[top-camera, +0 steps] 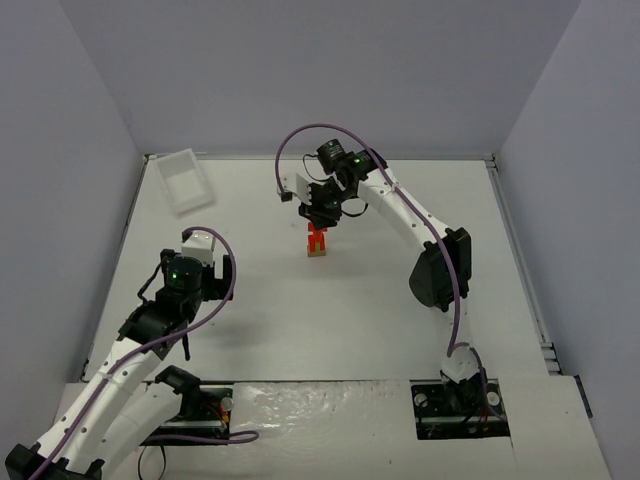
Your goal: Build the wood block tower
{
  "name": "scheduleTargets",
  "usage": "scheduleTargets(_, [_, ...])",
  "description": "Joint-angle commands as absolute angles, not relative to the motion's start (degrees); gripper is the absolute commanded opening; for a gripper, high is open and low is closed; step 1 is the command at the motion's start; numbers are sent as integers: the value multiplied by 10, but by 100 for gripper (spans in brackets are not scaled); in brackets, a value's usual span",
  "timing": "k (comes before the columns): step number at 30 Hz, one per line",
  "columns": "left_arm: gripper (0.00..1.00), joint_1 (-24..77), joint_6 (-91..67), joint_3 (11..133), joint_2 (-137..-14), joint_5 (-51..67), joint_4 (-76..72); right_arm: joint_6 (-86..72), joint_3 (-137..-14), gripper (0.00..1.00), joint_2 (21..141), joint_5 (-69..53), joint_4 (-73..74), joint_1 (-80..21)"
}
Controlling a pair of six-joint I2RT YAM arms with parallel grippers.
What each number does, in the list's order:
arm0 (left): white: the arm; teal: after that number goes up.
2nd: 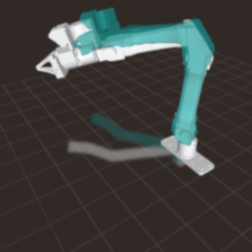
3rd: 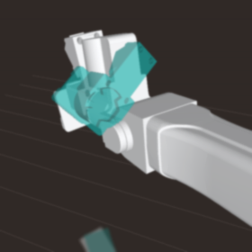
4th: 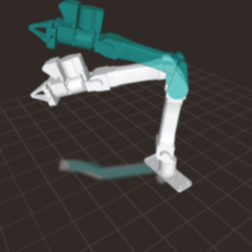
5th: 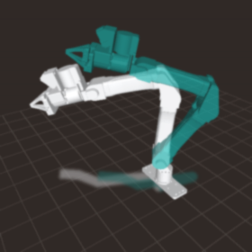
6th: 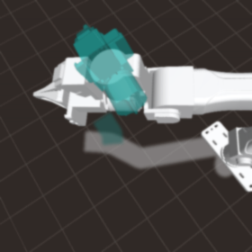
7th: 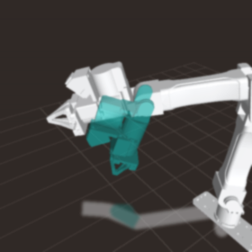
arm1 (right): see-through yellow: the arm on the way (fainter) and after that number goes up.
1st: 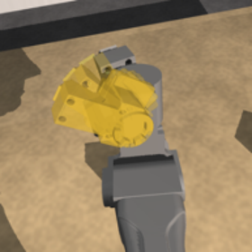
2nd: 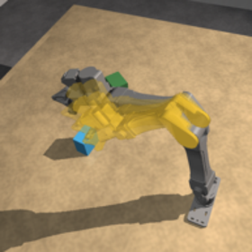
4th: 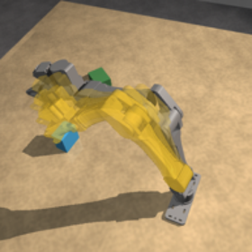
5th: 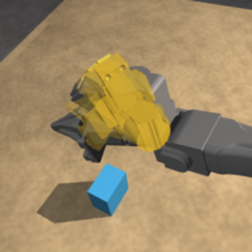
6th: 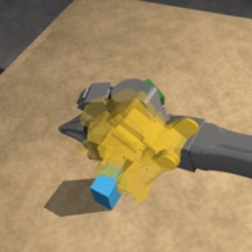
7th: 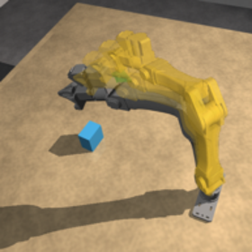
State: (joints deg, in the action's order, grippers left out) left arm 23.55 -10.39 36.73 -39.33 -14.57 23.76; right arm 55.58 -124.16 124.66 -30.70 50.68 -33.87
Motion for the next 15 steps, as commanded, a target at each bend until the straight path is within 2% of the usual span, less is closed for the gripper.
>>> scheduleTargets(1, [96,233,-91,374,-397,-144,209,558,-1243,0,1245,-308,510,-343])
scheduleTargets(15, [96,233,-90,373,-397,-144,209,556,-1263,0,1246,-301,510,-348])
